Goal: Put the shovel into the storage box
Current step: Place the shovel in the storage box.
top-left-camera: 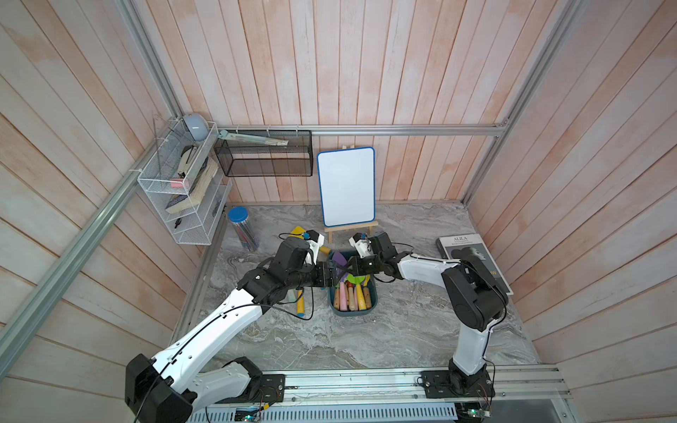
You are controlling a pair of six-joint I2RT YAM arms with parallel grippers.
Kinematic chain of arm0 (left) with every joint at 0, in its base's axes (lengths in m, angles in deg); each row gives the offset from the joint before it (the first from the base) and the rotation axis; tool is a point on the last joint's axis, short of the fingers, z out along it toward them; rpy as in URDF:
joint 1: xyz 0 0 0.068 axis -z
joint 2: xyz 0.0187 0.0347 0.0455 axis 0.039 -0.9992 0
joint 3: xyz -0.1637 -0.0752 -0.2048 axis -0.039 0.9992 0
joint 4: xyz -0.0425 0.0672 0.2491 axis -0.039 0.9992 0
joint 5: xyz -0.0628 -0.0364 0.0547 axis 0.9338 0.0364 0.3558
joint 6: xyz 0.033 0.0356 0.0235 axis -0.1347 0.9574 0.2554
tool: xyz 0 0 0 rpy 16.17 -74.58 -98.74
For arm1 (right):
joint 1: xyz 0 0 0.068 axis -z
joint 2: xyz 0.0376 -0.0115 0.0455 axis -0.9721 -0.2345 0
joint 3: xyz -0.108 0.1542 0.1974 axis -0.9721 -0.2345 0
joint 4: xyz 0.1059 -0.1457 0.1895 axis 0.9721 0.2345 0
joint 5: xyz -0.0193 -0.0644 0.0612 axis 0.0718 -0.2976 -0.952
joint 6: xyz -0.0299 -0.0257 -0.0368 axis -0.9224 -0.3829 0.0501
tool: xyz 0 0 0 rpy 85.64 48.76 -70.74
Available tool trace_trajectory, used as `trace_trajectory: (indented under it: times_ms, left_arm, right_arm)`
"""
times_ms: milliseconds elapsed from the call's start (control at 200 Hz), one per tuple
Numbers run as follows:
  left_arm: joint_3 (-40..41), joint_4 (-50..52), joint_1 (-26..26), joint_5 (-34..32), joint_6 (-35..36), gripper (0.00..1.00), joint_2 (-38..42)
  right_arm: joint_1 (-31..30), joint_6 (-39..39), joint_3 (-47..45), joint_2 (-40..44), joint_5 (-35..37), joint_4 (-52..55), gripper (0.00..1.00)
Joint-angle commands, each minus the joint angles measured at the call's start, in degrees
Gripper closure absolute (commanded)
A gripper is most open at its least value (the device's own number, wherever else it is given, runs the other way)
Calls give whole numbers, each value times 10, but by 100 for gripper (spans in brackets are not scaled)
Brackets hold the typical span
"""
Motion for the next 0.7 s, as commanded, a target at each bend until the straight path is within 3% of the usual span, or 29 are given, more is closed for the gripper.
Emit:
trace_trajectory:
  times_ms: [0, 335, 695]
  left_arm:
    - [1, 6, -4, -5, -3, 20, -12]
    - [-20, 57, -4, -57, -15, 20, -35]
    - [-62, 162, -4, -156, -48, 20, -70]
  right_arm:
    - [-1, -9, 10, -23, 17, 30, 100]
    - [-1, -15, 13, -7, 37, 56, 74]
    - [-1, -18, 16, 17, 57, 85, 68]
